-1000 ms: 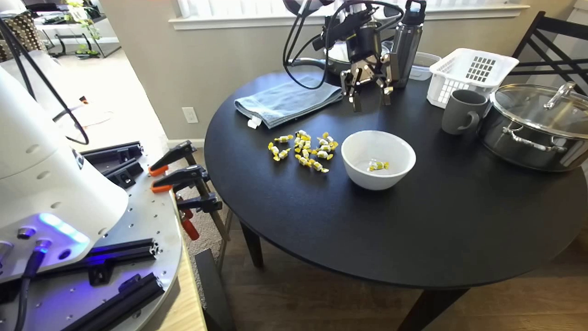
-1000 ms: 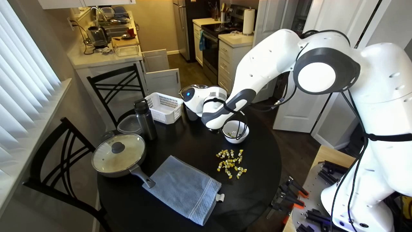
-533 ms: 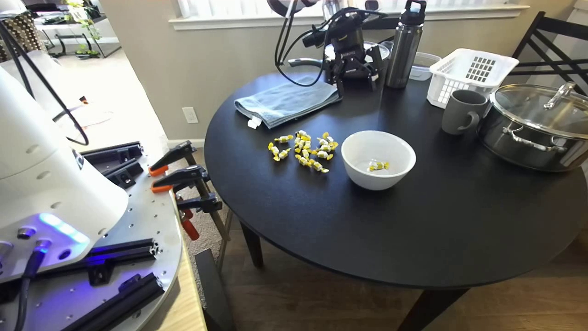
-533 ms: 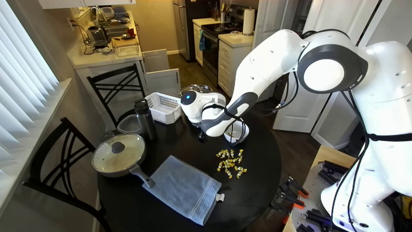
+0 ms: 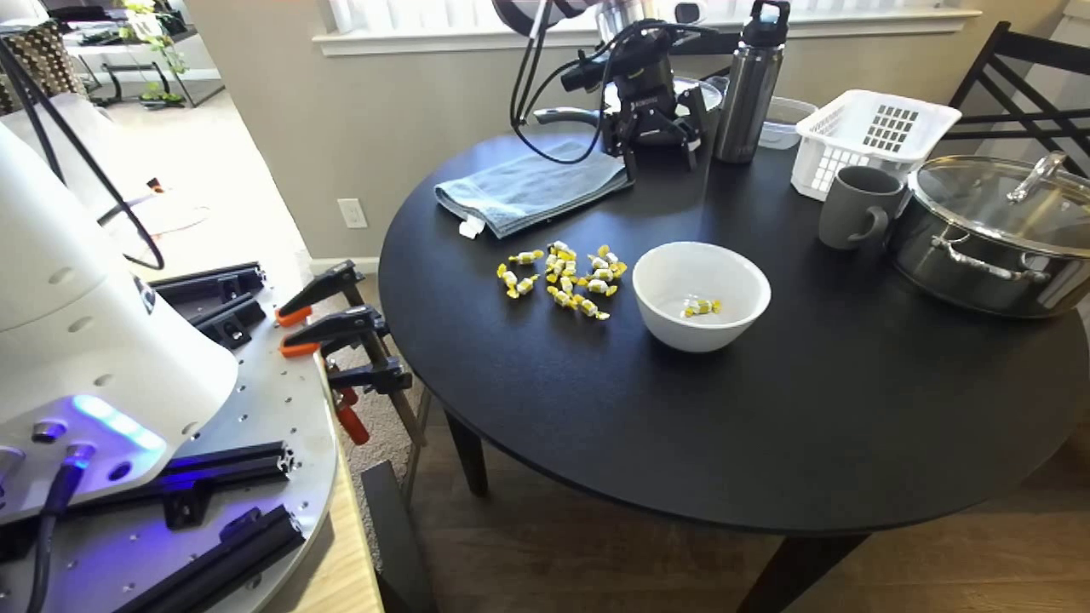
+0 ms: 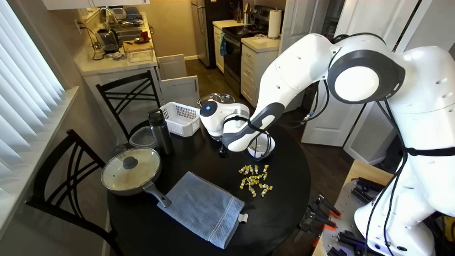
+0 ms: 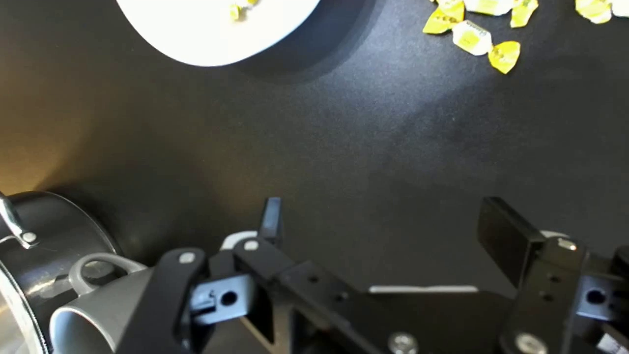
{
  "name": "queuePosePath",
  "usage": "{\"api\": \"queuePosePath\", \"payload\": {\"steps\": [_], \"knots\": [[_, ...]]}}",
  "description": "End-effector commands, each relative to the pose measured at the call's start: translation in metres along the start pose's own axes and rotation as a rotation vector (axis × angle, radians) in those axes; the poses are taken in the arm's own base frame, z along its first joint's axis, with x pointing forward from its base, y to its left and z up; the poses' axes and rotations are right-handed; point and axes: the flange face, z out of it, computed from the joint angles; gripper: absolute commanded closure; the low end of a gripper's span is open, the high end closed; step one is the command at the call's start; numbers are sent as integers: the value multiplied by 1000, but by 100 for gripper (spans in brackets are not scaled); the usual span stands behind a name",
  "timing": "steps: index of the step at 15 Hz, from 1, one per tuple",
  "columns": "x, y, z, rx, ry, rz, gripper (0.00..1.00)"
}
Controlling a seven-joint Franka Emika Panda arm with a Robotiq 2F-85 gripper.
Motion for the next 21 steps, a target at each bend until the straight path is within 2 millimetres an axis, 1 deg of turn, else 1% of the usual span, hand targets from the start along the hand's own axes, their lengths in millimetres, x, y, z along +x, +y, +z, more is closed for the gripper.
{"api": "queuePosePath", "payload": {"steps": [1,2,3,5,6,8,10,14,16,18,21], "knots": [[-19,-21,-28,2,104,-98,0],[-23,-23,-38,-4,136,-116,0],[-31,-24,-54,-8,173,-144,0],[-49,-29,-80,-2,236,-221,0],[-58,-32,-89,4,260,-261,0],[-77,-39,-93,35,271,-334,0],[-95,-50,-81,74,276,-405,0],[-128,-78,-34,118,246,-473,0],[-143,-93,-18,137,273,-538,0],[-151,-101,-5,131,308,-616,0],[-151,-101,17,134,358,-693,0]]}}
